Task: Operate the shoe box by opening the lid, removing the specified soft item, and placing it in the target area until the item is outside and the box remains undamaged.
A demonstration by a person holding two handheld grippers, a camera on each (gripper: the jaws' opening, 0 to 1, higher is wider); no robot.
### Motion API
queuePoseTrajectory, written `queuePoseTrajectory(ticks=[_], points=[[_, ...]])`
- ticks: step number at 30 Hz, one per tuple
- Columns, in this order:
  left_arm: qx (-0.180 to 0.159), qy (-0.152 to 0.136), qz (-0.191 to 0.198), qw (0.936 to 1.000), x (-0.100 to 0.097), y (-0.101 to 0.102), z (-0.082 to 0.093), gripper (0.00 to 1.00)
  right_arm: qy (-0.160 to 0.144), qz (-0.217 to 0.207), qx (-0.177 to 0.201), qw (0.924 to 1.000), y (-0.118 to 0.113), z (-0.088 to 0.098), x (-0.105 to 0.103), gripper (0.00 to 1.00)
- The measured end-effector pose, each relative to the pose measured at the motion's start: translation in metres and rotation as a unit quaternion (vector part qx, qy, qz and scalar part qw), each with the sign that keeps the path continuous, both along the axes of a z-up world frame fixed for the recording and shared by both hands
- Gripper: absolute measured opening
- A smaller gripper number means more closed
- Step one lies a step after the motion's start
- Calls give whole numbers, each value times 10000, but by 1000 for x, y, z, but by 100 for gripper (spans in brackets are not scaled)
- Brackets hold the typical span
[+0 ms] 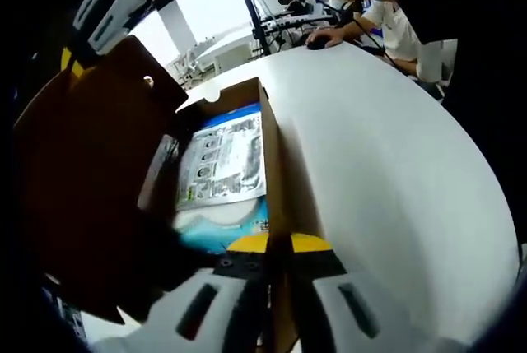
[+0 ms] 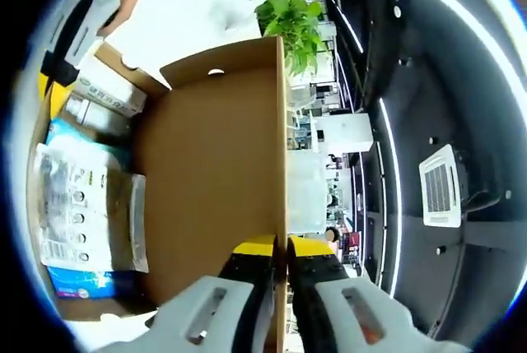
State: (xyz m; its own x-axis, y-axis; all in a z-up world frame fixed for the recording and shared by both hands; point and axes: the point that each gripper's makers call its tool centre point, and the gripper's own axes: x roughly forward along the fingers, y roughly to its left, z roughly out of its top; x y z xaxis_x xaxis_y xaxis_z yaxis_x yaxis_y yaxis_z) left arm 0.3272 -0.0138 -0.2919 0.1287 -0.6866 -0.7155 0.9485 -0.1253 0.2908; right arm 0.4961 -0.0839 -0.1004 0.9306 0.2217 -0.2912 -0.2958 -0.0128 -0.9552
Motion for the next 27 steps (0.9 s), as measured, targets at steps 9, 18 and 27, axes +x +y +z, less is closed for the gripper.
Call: queuePoseTrajectory(ticks=[9, 18, 27], points=[[22, -9, 27, 10000, -3, 2, 0, 6, 279, -5, 96, 9996, 0, 0, 9, 3], [47, -26, 28, 10000, -4, 2, 1, 6, 669, 76, 96, 9977, -1, -2, 19, 3], [57, 1, 47, 10000, -4, 2, 0, 6, 1010, 96, 172, 9947, -1, -6, 30, 3]])
